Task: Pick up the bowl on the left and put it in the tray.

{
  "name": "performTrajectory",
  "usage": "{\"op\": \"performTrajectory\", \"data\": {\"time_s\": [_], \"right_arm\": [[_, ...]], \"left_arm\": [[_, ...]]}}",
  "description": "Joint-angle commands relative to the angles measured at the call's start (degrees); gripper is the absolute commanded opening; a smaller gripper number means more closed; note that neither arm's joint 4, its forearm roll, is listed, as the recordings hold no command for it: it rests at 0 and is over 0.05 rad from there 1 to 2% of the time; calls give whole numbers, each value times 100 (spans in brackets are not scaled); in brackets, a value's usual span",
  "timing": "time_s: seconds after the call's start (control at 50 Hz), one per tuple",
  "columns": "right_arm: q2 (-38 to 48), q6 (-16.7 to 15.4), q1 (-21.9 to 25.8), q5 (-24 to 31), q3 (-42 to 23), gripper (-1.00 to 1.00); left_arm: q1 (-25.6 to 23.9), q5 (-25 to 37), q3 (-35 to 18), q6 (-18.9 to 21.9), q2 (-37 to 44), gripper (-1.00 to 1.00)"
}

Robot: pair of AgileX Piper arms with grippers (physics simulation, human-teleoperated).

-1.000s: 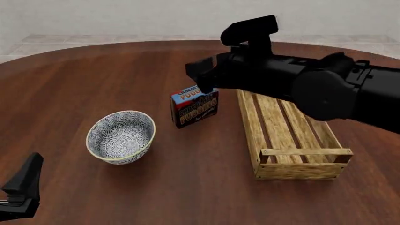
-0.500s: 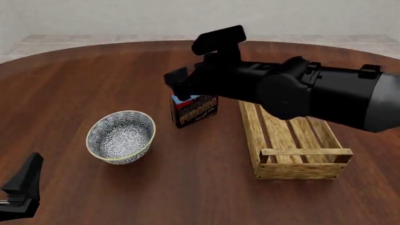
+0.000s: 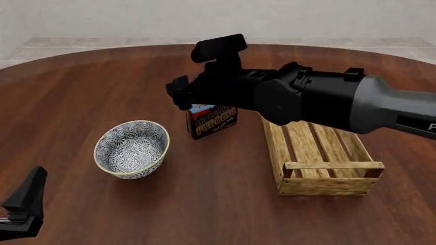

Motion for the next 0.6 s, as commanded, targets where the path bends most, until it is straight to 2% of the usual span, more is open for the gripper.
{"op": "performTrajectory", "data": {"time_s": [0.02, 0.6], "right_arm": [[360, 136, 80, 18, -271, 100], [1331, 402, -16, 61, -877, 100]], "left_arm": [[0, 0, 0, 0, 0, 100], [0, 0, 0, 0, 0, 100]]}}
